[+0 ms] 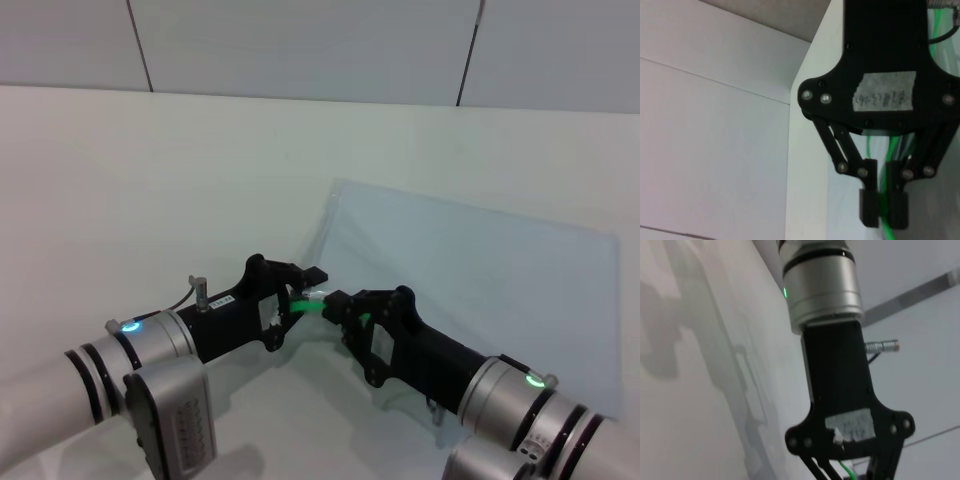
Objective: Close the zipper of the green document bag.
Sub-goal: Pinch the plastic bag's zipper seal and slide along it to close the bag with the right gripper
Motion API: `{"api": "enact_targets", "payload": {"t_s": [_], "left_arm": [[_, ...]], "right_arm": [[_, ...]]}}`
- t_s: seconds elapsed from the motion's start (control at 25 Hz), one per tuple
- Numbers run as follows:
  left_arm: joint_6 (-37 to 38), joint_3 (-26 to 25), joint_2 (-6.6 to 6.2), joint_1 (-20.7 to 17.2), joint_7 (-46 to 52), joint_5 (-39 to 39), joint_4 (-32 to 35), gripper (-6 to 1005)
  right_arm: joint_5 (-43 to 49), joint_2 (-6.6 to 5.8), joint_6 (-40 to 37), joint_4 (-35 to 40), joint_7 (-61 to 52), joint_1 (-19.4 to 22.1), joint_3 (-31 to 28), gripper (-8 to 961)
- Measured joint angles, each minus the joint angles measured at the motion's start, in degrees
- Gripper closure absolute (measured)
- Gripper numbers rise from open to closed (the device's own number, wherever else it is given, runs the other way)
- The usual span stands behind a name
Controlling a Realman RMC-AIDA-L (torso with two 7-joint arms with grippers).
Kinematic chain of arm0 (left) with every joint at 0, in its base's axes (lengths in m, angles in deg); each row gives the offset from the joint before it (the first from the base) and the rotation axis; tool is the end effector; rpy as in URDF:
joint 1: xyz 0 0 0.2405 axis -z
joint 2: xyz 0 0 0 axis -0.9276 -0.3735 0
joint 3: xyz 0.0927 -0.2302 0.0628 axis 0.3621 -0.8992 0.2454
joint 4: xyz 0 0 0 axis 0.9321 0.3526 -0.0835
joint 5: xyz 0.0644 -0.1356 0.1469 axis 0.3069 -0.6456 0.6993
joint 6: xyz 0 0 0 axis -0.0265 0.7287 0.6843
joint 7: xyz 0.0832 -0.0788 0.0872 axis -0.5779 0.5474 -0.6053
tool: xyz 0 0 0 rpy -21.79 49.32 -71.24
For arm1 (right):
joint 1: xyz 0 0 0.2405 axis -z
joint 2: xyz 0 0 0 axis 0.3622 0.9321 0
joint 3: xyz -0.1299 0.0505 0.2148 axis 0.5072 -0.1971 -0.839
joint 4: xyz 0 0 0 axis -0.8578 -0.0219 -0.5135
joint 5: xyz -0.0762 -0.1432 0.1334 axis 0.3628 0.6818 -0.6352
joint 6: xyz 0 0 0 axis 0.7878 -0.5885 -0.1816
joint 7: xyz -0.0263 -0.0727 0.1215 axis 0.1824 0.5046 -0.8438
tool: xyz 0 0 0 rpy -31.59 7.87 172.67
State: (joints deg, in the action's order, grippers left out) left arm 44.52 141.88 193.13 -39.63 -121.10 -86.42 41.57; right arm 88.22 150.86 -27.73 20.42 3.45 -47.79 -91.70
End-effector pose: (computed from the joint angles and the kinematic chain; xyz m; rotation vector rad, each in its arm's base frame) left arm -0.2820 0.3030 -0.0976 -2.1010 1.0174 -0.0874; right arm 0.2178 0.2711 -0.1573 -2.1460 -0.9410 0.1752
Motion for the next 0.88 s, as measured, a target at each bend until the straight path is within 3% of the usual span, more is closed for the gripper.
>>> {"api": "enact_targets", "payload": {"t_s": [0.88], "left_arm": [[0.0,0.0,-0.1,-0.65,0.0,0.0,-0.26,947]], "right_arm": [[-5.4,-0.32,0.1,-2.42,6.39,4.52,-0.41,850]]}}
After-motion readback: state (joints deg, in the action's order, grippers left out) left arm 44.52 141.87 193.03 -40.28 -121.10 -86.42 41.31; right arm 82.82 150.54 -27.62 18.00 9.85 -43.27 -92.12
